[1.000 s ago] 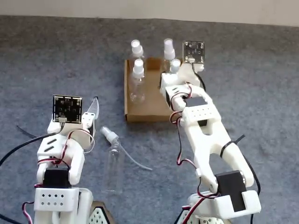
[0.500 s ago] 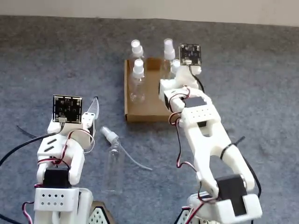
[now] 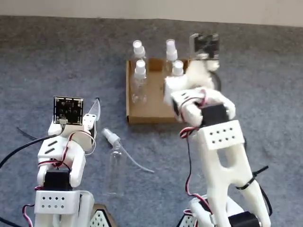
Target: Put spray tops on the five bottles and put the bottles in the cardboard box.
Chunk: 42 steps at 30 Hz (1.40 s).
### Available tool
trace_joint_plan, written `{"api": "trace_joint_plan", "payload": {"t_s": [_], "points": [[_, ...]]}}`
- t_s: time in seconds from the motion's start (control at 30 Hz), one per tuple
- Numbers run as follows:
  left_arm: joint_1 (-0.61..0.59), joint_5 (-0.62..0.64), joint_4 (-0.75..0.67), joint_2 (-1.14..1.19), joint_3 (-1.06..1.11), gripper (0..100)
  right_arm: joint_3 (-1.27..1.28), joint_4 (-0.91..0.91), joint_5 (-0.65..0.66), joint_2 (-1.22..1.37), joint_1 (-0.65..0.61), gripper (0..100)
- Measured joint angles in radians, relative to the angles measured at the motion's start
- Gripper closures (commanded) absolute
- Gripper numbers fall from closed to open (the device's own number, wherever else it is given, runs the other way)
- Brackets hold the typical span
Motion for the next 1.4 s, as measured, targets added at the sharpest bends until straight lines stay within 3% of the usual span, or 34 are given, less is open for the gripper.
{"api": "trace_joint_plan", "payload": {"t_s": [0.1,0.3,0.5,0.8,1.03,1.4], "points": [[-0.061,-0.005,-0.035,0.0,0.0,83,0.0,0.101,0.044,-0.003,-0.094,75.2],[-0.31,-0.018,-0.17,0.058,-0.005,83,0.052,0.176,0.081,-0.006,-0.365,75.2],[-0.342,-0.049,-0.155,0.249,-0.112,83,0.192,0.107,0.025,-0.006,-0.582,75.2],[-0.416,-0.049,-0.153,0.516,-0.296,83,0.359,-0.061,-0.04,-0.006,-0.657,75.2],[-0.414,-0.049,-0.153,0.624,-0.354,83,0.362,-0.092,-0.055,0.011,-0.712,75.2],[-0.433,-0.055,-0.153,0.624,-0.354,83,0.25,-0.112,-0.16,0.341,-0.72,75.6]]}}
